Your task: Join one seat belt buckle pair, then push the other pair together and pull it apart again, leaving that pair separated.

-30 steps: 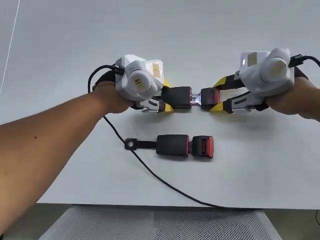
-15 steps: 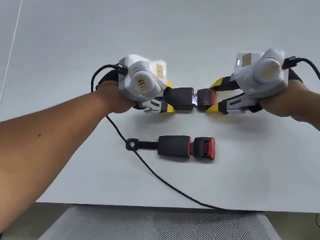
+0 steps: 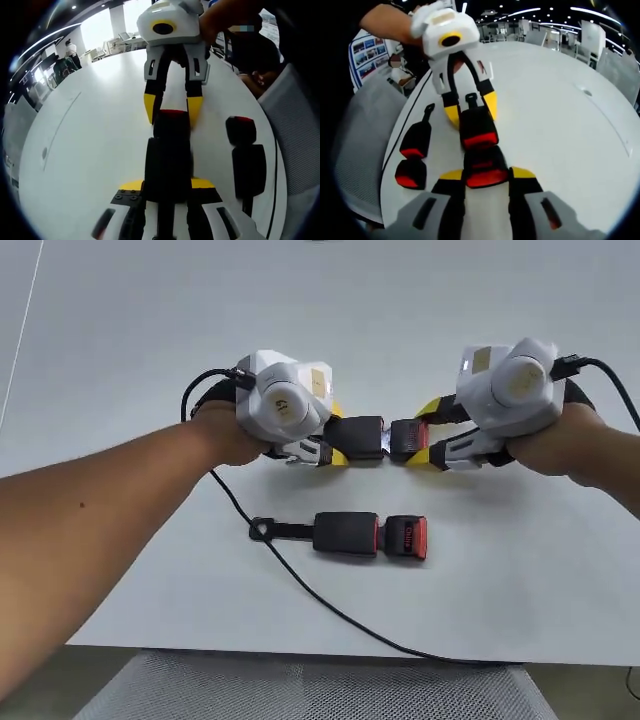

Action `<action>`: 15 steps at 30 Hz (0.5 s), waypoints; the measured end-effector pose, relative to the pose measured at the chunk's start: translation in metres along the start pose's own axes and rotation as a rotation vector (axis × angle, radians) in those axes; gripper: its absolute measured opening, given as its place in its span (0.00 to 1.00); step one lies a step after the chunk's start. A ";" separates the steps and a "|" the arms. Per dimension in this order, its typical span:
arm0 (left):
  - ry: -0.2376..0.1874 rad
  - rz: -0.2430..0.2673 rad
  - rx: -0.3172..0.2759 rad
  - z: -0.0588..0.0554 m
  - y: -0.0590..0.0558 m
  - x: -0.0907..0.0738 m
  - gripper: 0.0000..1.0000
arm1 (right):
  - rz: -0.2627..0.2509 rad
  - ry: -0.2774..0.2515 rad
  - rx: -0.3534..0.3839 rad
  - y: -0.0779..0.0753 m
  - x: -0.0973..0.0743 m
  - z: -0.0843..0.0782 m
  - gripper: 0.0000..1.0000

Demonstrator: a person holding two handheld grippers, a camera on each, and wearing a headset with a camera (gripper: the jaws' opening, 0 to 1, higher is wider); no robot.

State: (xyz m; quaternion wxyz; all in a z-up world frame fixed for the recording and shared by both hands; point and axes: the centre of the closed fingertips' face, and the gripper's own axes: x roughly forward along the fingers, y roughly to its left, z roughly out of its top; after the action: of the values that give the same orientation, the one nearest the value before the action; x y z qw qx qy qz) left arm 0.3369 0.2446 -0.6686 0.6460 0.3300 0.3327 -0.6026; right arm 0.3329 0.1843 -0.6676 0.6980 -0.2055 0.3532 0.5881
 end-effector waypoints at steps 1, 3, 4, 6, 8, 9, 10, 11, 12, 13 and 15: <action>0.002 -0.004 0.004 0.000 0.000 0.000 0.32 | 0.000 0.001 0.000 0.000 0.000 0.000 0.31; 0.010 -0.010 0.015 0.000 0.000 0.000 0.32 | 0.001 0.004 -0.002 0.000 0.000 0.000 0.31; 0.012 -0.012 0.017 0.000 0.000 0.000 0.32 | 0.002 0.007 -0.005 0.000 0.000 -0.001 0.31; 0.010 -0.011 0.016 -0.001 0.000 0.000 0.32 | 0.003 0.009 -0.008 -0.001 0.000 -0.001 0.31; 0.009 -0.011 0.014 -0.001 0.000 0.001 0.32 | 0.003 0.011 -0.010 -0.001 0.000 -0.001 0.31; 0.011 -0.011 0.015 -0.001 0.000 0.001 0.32 | 0.003 0.013 -0.011 -0.001 0.000 -0.001 0.31; 0.013 -0.012 0.016 -0.001 0.000 0.001 0.32 | 0.003 0.014 -0.012 -0.001 0.000 -0.001 0.32; 0.015 -0.013 0.019 -0.001 0.000 0.001 0.32 | 0.002 0.016 -0.015 -0.001 0.000 -0.002 0.32; 0.017 -0.015 0.021 -0.001 0.001 0.001 0.32 | 0.002 0.017 -0.016 -0.001 0.000 -0.001 0.32; 0.019 -0.017 0.023 0.000 0.000 0.001 0.32 | 0.002 0.019 -0.018 -0.001 0.000 -0.002 0.32; 0.021 -0.019 0.025 -0.001 0.001 0.001 0.32 | 0.000 0.023 -0.017 -0.002 0.000 -0.002 0.32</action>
State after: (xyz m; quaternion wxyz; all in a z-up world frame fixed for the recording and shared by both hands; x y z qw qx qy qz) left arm 0.3376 0.2446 -0.6698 0.6325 0.3413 0.3350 -0.6093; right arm 0.3340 0.1827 -0.6686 0.6920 -0.2184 0.3563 0.5887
